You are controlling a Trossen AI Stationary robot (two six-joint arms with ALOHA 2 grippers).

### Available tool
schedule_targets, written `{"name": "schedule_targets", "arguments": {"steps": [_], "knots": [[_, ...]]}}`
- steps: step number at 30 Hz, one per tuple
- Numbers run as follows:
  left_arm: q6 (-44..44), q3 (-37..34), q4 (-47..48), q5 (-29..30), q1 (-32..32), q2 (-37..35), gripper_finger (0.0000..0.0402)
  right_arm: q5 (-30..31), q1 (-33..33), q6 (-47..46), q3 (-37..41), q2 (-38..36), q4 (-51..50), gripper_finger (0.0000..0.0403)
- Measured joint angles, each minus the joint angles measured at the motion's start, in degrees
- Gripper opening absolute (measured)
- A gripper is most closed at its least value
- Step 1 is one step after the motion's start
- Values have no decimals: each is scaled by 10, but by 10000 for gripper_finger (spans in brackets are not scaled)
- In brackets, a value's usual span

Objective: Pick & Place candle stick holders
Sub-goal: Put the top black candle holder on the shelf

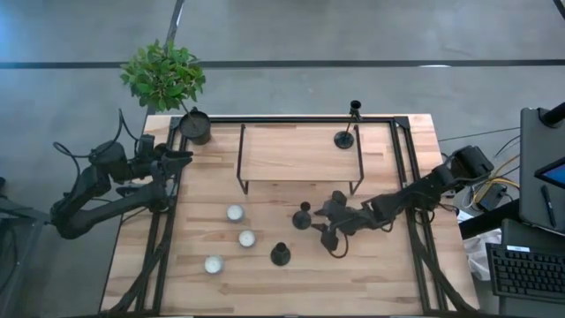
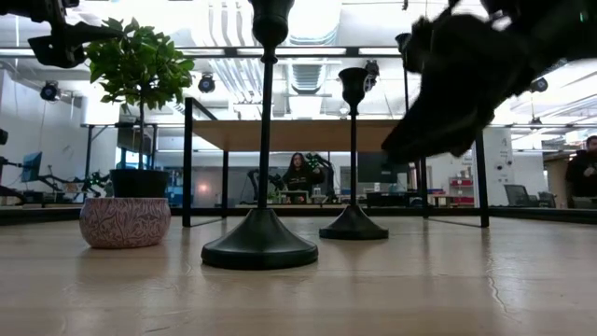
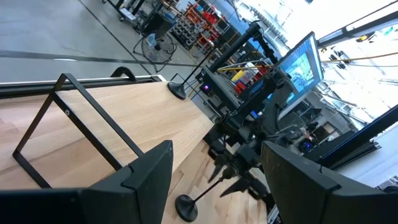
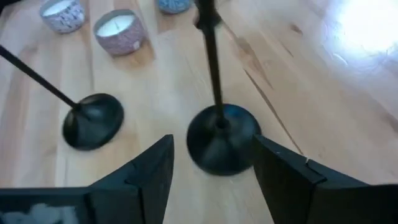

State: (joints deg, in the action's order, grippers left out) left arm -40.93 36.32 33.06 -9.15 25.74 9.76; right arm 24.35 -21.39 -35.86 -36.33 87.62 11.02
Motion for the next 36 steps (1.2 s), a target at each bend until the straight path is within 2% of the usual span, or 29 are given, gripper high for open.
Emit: {"name": "schedule_targets", "arguments": {"steps": [10,17,23,34,36], "knots": [[0,0,0,0,0,0,241,44,0,87,0,78,145,195],[0,0,0,0,0,0,241,71,0,108,-42,111,149,171],[0,0,0,0,0,0,241,132,1,108,-46,104,143,132],[0,0,0,0,0,0,241,131,0,102,-46,77,132,22],[0,0,0,0,0,0,241,131,0,101,-46,70,131,16]]}}
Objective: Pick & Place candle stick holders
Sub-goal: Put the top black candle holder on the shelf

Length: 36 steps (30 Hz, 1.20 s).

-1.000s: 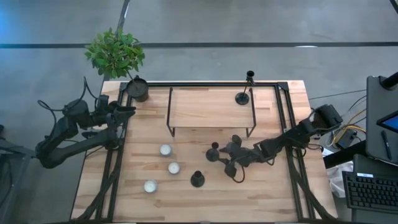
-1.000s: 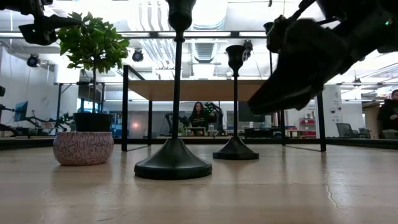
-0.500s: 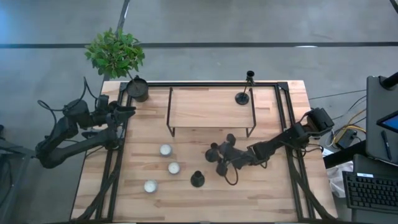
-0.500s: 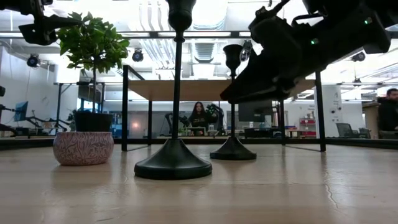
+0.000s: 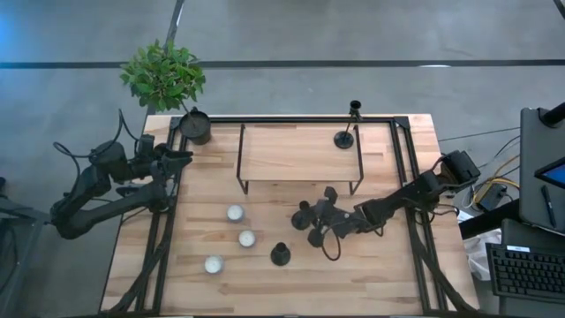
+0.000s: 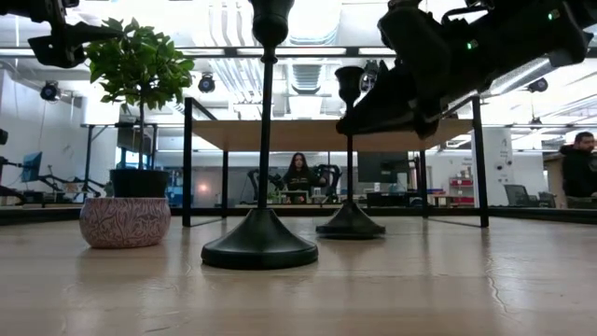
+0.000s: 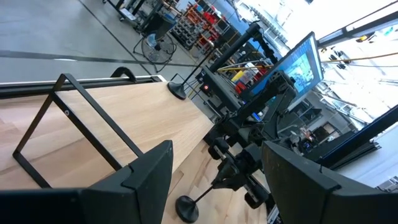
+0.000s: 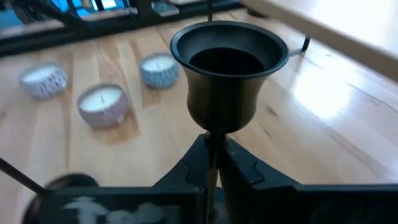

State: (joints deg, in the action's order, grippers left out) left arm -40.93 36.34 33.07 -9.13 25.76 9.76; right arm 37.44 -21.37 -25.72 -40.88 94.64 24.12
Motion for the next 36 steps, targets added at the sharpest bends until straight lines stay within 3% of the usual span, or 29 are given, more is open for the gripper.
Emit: {"name": "schedule_targets", "arguments": {"steps": [9,16,20,23,29,36], "knots": [[0,0,0,0,0,0,241,-1,-8,-1,-37,-108,-56,13],[0,0,0,0,0,0,241,6,-12,3,-190,-236,-386,12],[0,0,0,0,0,0,241,34,20,7,-291,-261,-564,12],[0,0,0,0,0,0,241,27,63,17,-330,-262,-641,11],[0,0,0,0,0,0,241,-49,143,47,-319,-263,-637,11],[0,0,0,0,0,0,241,-106,201,99,-250,-270,-511,11]]}}
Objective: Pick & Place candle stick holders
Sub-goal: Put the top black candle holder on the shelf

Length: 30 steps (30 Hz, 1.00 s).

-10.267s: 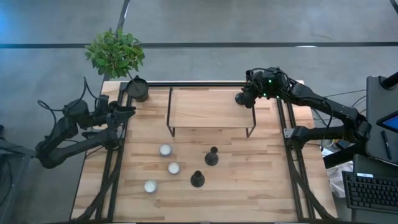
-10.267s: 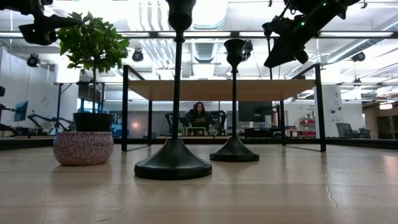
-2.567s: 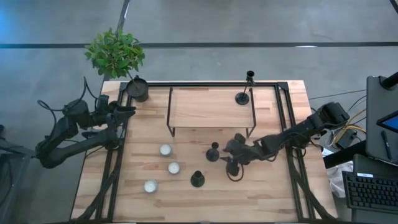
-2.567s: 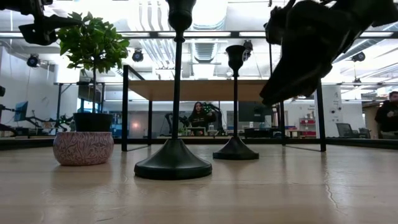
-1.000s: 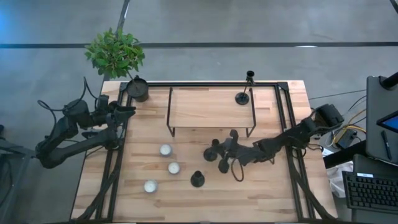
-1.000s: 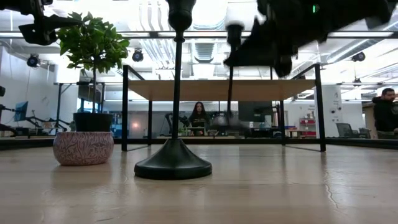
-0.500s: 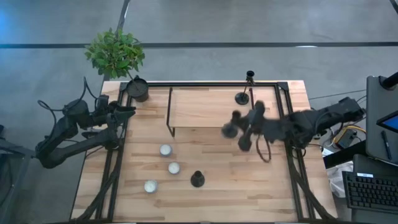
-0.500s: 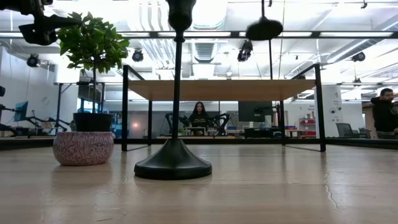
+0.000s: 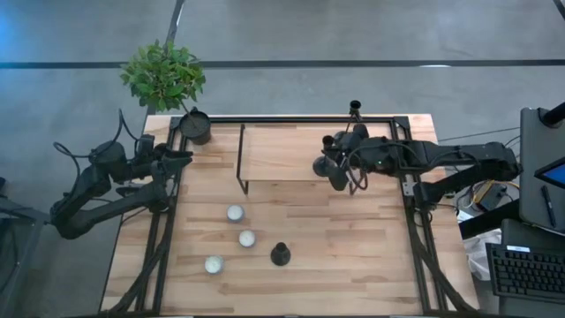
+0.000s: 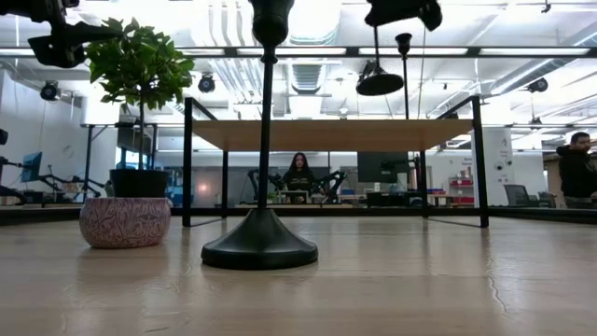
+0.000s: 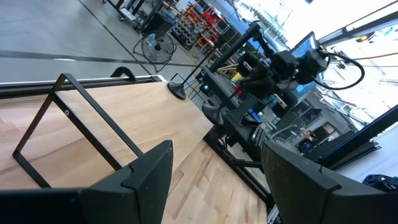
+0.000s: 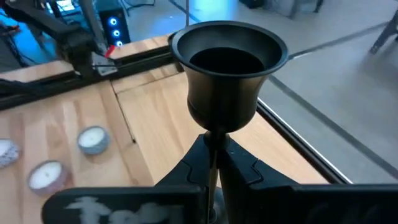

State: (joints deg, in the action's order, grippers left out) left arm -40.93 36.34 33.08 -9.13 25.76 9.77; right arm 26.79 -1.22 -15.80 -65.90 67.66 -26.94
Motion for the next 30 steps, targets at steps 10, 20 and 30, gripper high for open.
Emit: {"name": "schedule_targets", "arguments": {"steps": [10,20,30], "knots": [[0,0,0,0,0,0,241,-3,55,34,111,-40,123,11],[0,0,0,0,0,0,241,-3,77,39,165,-79,157,11],[0,0,0,0,0,0,241,-19,102,58,165,-76,160,11]]}}
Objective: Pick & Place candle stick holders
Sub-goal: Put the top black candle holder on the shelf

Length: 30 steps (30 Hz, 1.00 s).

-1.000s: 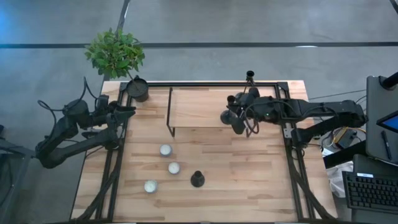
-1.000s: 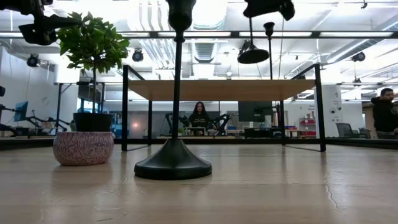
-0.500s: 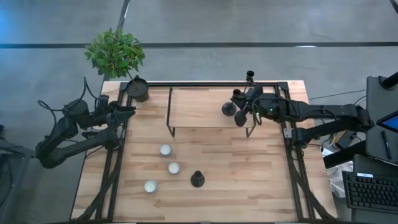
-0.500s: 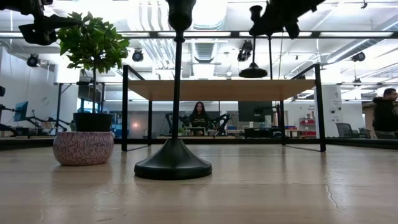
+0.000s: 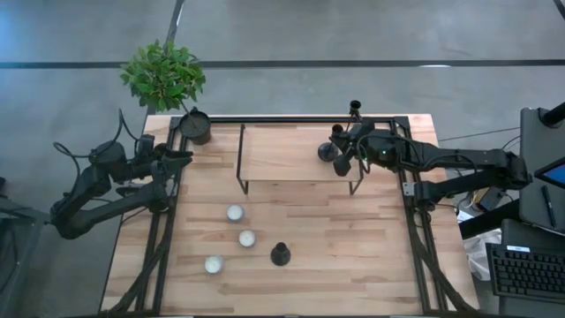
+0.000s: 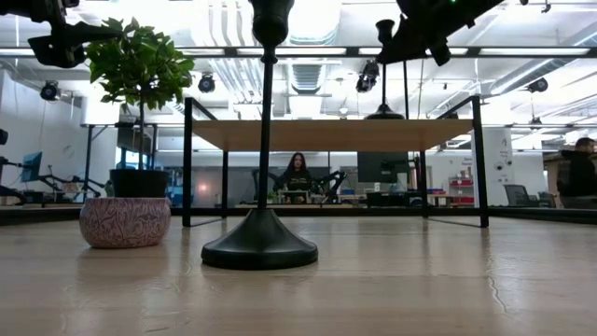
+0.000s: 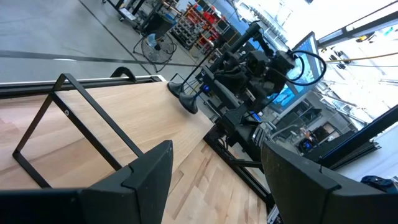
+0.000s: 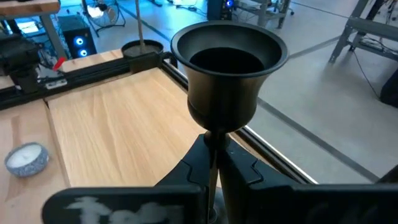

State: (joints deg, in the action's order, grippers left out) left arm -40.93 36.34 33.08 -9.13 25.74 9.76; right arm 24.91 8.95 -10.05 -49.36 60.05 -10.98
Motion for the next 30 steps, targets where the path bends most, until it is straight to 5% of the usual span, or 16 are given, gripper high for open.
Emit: {"name": "schedule_targets", "arguments": {"steps": [30], "knots": [[0,0,0,0,0,0,241,-76,61,13,3,12,8,11]]}}
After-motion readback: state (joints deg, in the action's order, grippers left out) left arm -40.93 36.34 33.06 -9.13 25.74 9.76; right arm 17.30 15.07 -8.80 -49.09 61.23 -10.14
